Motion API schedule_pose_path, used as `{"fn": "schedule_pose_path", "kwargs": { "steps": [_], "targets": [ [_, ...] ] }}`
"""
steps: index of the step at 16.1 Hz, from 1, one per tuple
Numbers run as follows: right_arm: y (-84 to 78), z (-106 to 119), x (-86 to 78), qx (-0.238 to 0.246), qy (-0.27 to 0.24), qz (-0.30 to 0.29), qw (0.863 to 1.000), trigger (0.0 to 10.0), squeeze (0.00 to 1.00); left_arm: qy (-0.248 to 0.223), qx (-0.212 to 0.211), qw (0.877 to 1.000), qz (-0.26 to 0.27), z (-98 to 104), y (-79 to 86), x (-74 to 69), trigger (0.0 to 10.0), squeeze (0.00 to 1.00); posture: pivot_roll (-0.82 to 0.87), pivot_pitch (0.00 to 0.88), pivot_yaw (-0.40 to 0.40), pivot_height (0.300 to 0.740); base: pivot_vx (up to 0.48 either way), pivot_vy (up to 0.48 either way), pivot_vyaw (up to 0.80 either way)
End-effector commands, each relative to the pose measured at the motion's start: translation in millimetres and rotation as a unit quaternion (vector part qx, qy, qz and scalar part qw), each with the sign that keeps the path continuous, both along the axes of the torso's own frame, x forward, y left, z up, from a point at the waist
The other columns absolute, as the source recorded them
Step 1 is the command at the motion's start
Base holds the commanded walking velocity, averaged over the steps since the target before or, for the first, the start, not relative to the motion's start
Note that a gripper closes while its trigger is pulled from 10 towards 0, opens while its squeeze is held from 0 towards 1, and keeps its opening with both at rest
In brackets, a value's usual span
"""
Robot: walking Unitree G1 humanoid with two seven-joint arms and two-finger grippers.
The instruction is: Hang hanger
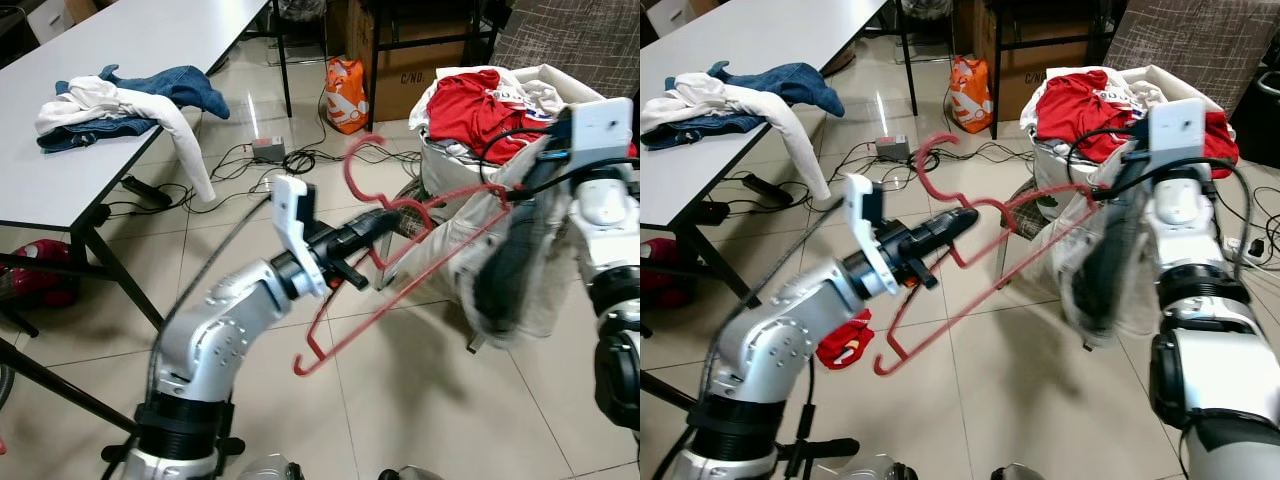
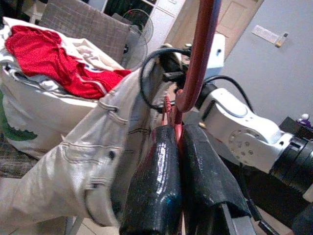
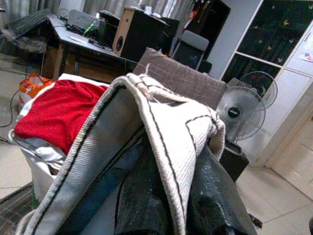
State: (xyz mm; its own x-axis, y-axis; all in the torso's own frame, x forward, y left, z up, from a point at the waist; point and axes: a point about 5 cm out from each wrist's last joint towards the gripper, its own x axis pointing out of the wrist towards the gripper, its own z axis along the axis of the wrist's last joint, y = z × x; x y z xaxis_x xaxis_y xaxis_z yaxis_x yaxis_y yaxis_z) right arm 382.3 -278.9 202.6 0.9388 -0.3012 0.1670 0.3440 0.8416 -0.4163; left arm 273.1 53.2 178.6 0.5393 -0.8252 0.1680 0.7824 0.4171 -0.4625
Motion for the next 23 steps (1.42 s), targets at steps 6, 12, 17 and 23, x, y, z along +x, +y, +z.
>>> {"fn": "schedule_pose_path", "kwargs": {
  "steps": [6,12,17,23],
  "targets": [
    [23.8,36,11.8,0.001,-0.080,0.020,0.997,0.0,0.00,0.015,0.020,0.999,0.026,-4,0.9,3.3,10.0,0.00,-0.07,0.000,0.043,0.740,0.000,0.000,0.00],
    [19.9,29,6.4,-0.027,-0.080,0.022,0.996,0.0,0.00,0.002,-0.038,0.992,0.121,20,19.7,27.5,10.0,0.00,-0.08,0.000,0.042,0.740,0.000,0.000,0.00],
    [-1.0,18,-3.7,-0.078,-0.063,-0.003,0.995,0.0,0.00,-0.040,-0.030,0.994,0.099,35,37.5,28.7,10.0,0.00,-0.08,0.000,0.047,0.740,0.000,0.000,0.00],
    [-7.3,26,-3.8,-0.061,-0.073,-0.016,0.995,0.0,0.00,-0.031,0.002,0.998,0.048,17,25.4,16.7,10.0,0.00,-0.08,0.000,0.054,0.740,0.000,0.000,0.00]
  ]
}}
